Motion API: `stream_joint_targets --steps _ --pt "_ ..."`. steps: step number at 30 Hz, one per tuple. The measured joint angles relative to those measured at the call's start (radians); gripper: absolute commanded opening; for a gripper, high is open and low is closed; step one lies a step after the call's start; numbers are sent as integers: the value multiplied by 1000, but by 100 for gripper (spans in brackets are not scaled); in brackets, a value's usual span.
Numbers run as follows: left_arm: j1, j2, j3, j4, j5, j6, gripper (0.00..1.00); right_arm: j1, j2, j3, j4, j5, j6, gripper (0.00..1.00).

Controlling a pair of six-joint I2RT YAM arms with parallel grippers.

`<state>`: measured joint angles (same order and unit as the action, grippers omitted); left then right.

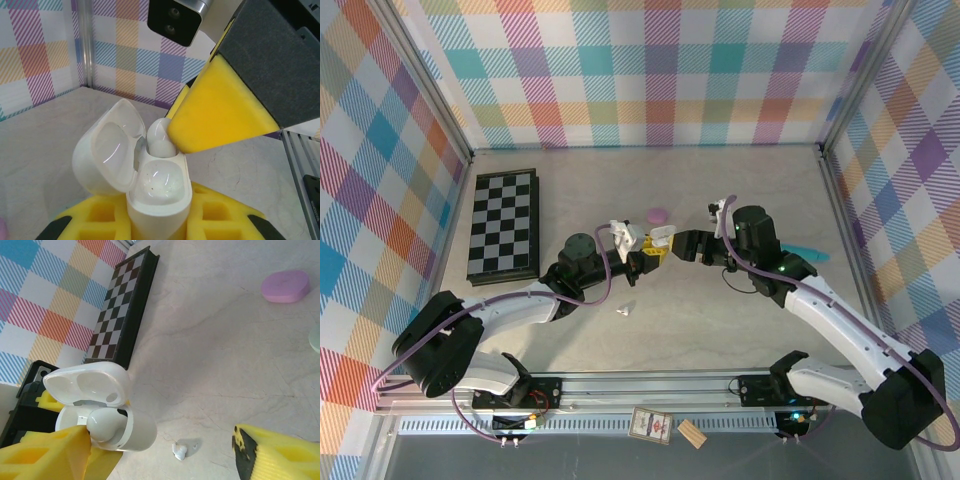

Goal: Insert the wireless bluetooth earbuds into the charging case

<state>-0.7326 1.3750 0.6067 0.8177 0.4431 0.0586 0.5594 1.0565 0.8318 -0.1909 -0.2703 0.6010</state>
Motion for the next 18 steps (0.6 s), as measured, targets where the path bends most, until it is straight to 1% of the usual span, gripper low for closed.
stream_joint_targets --steps 4,7,13,18 --pt "9 0 -1 18 0 -15 17 0 -4 3 6 -16 -14 84" --pt "36 0 -18 63 2 -33 17 0 -33 -2 26 -39 -25 85" --pt "160 -10 -93 109 -14 -71 17 0 -97 -6 40 -45 -42 82" --pt "269 -90 -143 80 -62 -93 17 1 -32 -23 39 -62 -39 78"
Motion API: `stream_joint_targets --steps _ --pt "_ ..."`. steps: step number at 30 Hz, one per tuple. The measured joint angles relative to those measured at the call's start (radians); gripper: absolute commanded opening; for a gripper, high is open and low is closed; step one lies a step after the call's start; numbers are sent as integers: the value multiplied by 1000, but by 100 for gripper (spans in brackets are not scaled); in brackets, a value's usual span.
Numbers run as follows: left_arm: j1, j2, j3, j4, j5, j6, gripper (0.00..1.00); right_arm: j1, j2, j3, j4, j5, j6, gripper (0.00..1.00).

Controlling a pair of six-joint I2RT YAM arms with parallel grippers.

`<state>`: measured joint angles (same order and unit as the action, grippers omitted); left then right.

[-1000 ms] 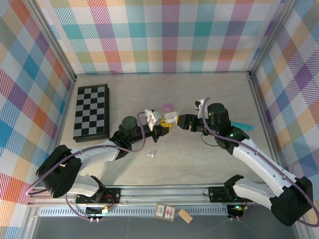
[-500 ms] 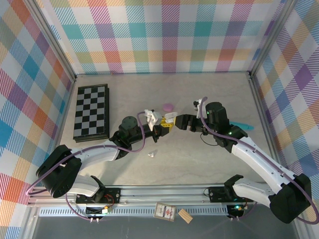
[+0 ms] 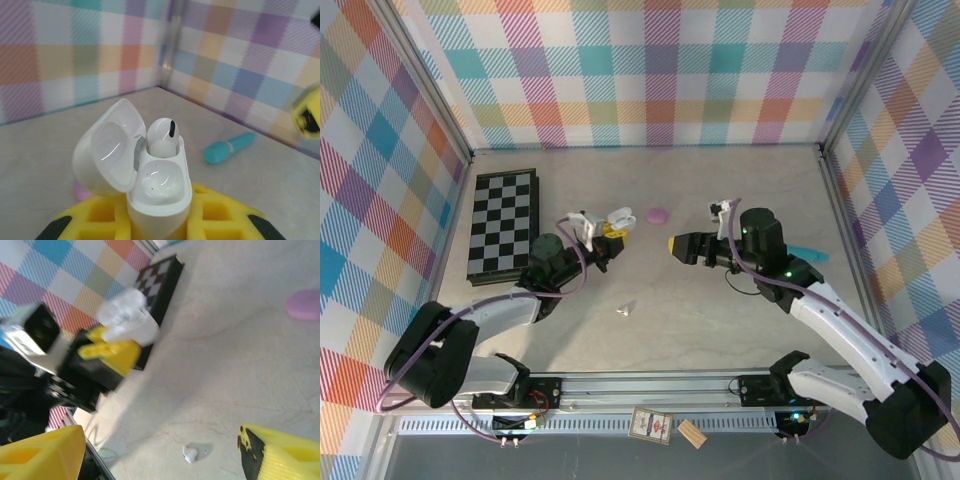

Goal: Insert the wireless bluetooth earbuds into the charging case

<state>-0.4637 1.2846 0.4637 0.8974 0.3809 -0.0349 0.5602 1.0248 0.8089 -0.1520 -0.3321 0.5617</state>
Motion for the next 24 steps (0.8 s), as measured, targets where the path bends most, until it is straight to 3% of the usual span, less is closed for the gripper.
stream_joint_targets --steps 5,11,16,24 --pt "60 -101 -2 -56 -54 1 17 25 148 -26 0 -41 22 73" --pt "111 -137 -2 -101 -114 -5 17 124 367 1 -33 -39 57 55" --pt "150 -159 -2 -149 -158 -18 17 196 558 127 -118 -2 105 41" --pt "172 -204 -2 -198 -183 -25 17 261 785 320 -232 -34 157 42"
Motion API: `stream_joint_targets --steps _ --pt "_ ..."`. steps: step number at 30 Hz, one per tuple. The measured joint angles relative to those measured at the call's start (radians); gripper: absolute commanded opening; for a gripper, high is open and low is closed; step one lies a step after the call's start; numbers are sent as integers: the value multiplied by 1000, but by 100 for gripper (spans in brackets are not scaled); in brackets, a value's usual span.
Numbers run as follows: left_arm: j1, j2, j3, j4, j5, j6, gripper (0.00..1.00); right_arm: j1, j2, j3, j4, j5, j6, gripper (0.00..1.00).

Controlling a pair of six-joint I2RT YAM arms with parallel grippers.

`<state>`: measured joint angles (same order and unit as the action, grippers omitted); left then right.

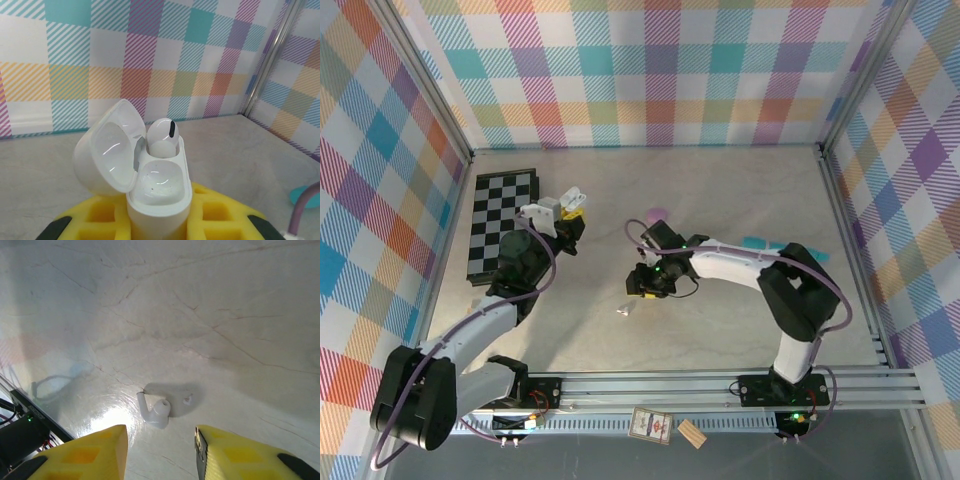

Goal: Insert the wireless bluetooth earbuds into the charging case

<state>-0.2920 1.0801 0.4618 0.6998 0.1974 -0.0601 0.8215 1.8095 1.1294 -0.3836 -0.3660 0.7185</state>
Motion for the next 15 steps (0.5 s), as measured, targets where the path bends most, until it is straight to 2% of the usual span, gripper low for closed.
stream_joint_targets --steps 7,15 --pt "0 -27 0 -23 -1 0 18 47 134 112 -94 -26 0 37" --pt "0 -42 -1 -45 -1 0 17 54 186 158 -158 -39 0 30"
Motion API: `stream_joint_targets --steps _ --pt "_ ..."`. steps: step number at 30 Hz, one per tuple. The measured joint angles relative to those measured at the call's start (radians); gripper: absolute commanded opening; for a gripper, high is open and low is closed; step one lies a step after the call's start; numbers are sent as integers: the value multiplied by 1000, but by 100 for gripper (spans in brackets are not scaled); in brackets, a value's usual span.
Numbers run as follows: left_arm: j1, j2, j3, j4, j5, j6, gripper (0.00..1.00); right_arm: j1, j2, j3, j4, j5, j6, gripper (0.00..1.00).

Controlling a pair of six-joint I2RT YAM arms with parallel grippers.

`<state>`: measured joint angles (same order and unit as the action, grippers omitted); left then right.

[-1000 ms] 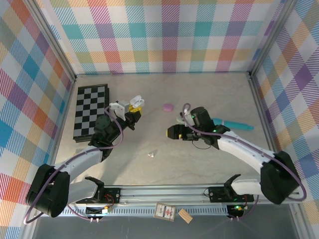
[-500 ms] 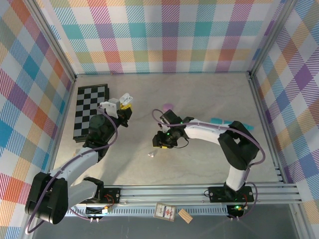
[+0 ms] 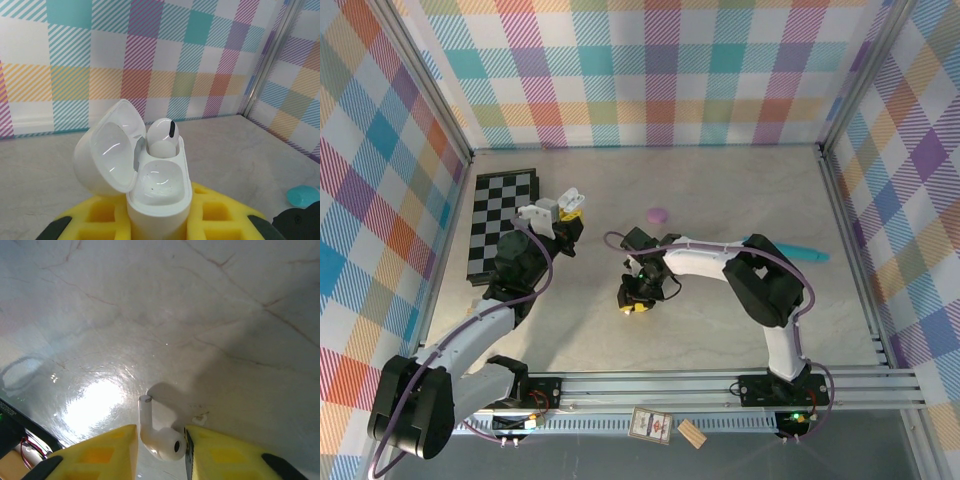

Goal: Insert the wireless bluetooth earbuds into the charging case

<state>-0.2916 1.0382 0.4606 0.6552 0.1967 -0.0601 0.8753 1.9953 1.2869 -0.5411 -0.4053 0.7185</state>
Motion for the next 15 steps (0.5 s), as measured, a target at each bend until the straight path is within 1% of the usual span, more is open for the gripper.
stream_joint_targets --steps 6,11,15 --pt "0 0 0 0 0 0 17 0 5 8 -21 0 -6 23" --pt "0 0 0 0 0 0 17 7 4 8 -31 11 -31 22" --pt "0 0 0 0 0 0 18 10 -14 8 -70 68 -73 23"
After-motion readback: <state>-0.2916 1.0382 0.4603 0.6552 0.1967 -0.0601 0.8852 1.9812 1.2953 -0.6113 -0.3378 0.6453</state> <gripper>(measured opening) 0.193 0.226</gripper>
